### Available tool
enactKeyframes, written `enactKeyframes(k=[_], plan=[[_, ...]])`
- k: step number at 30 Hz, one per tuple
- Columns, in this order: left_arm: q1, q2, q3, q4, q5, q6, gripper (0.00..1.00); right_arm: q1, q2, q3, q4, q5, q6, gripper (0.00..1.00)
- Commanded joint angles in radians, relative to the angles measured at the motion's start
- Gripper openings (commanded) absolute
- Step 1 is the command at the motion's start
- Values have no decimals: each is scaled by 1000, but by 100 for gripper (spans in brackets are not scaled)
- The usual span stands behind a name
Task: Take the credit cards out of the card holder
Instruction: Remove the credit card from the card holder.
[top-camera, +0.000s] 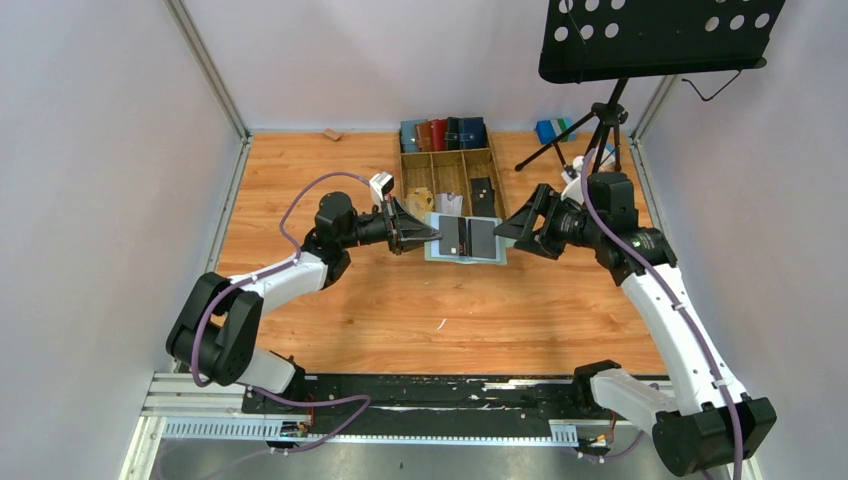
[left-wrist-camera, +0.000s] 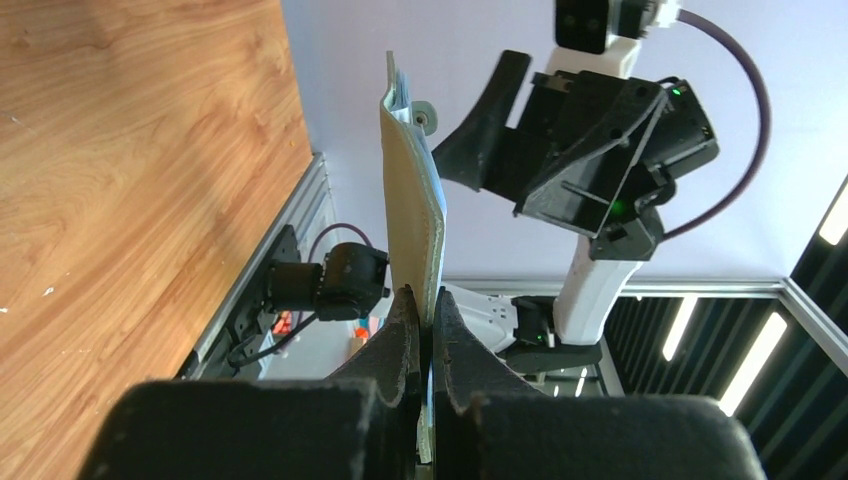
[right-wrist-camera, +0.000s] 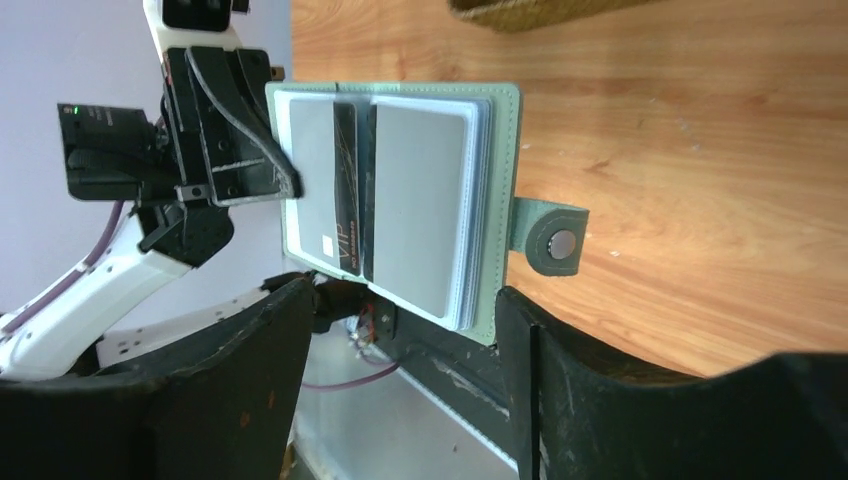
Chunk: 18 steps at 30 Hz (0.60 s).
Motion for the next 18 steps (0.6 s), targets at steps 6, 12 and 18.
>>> enactKeyframes(k=[6,12,18], plan=[[-1,-28,20,-40,3,56,0,2,-22,89,-15,-10,-105,60],[-5,-23,25,-34,0,49,0,25,3,-18,267,-163,69,45],[-20,-20,34,-23,-11,38,0,71,75,-59,374,-220,135,45]])
